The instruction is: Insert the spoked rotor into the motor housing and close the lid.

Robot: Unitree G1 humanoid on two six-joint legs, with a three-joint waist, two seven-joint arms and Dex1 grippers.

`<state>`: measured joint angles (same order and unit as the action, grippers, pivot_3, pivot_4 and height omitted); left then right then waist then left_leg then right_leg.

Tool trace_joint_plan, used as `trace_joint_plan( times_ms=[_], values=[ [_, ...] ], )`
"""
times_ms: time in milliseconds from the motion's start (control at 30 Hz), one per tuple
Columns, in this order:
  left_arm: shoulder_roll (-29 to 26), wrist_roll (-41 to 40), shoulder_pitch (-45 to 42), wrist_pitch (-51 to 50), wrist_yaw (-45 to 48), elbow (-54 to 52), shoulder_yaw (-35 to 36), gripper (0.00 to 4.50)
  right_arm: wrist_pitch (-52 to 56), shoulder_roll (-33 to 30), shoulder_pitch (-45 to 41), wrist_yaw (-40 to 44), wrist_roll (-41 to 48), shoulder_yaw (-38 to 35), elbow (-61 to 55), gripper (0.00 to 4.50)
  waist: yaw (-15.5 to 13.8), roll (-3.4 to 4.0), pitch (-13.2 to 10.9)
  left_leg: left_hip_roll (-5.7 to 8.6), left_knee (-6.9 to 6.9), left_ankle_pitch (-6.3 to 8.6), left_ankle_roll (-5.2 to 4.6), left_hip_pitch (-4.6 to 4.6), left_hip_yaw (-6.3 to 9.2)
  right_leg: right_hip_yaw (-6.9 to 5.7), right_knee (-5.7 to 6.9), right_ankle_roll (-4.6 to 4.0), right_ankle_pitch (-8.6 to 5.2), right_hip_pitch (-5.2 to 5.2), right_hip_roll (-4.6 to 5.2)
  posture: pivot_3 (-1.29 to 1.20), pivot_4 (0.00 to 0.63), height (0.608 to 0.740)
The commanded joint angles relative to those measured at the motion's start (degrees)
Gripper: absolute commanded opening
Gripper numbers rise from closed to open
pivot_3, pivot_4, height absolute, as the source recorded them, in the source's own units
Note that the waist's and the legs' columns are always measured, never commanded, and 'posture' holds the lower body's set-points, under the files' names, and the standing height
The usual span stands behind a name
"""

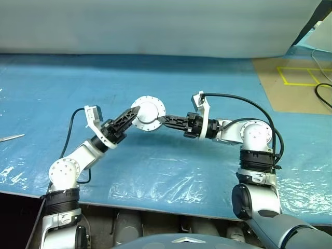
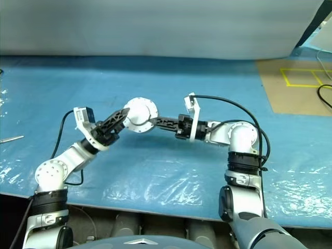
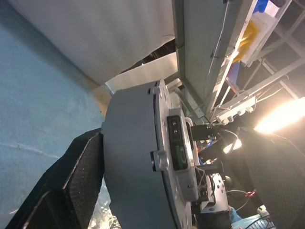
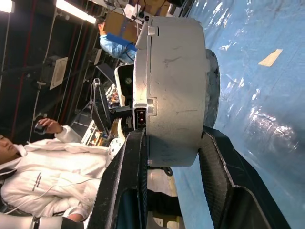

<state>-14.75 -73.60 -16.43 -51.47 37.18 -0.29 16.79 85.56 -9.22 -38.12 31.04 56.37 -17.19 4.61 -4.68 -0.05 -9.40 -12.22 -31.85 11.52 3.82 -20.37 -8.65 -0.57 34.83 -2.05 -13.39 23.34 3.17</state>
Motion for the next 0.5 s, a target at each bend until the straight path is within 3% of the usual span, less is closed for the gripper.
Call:
trace_joint_plan(
  times_ms=[33,267,500],
  values=[
    [1.44,1.95,-2.60,-0.16,1.60,0.99,-2.81,4.48,-0.83,1.34,-1.88,0.88,3.09,-0.27,-1.82,1.15,-0.06,0.00,0.00,-0.01,-0.04,0.00,0.00,-0.05,0.05,-0.04,0.01,0.00,0.00,0.00,0.00,0.00,0.150,0.740],
    [2.33,2.55,-2.78,-3.17,0.81,2.30,-3.22,4.48,-1.08,1.91,-1.69,0.05,3.63,-0.65,-1.73,1.15,-0.06,0.00,0.00,-0.02,-0.21,0.00,0.00,-0.15,0.12,-0.09,0.05,0.02,0.01,0.00,0.01,0.00,0.150,0.740],
    [0.82,1.09,-1.23,-3.19,0.06,3.06,1.18,4.48,-1.73,1.91,-1.85,0.12,3.45,-0.29,-1.40,1.15,-0.10,0.00,0.00,-0.04,-0.28,0.00,0.00,-0.20,0.15,-0.11,0.06,0.05,0.03,0.00,0.01,0.00,0.150,0.740]
  ],
)
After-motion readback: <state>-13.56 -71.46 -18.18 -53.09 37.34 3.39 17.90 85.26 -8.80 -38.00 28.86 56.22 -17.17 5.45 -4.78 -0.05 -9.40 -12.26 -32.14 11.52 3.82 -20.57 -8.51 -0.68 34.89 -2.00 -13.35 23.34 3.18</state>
